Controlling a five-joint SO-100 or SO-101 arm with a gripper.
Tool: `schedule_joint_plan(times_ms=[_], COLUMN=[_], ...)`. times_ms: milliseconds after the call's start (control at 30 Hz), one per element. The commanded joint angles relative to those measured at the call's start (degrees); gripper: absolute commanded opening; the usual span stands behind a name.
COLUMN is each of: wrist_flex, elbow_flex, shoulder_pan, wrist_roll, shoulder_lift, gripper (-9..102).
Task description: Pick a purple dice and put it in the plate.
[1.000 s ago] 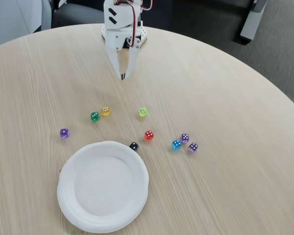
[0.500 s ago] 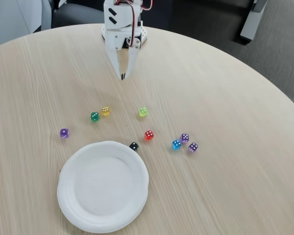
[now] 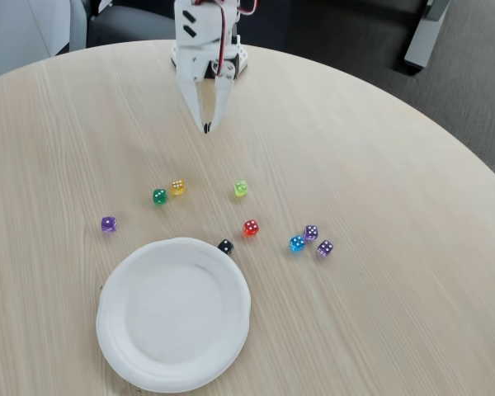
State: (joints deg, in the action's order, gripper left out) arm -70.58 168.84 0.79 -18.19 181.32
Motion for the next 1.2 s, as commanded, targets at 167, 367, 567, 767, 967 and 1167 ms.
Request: schedule_joint_plan(times_ms=[167,367,567,767,967,1167], wrist_flex=[0.0,0.0,-1.0,-1.2,-1.2,-6.3], elbow_flex=[-18.5,-32.5,-50.0,-66.8,-73.1,-73.6], shoulder_pan=[0.4,0.4,0.4,-0.1,-0.6,-0.6], wrist_roll=[-5.1,-12.0,-22.9,-31.4,-32.4,-36.9], shoulder_lift=[-16.3,-31.6,-43.6,-54.6,-62.8,-69.3], gripper=[0,0,0,0,0,0])
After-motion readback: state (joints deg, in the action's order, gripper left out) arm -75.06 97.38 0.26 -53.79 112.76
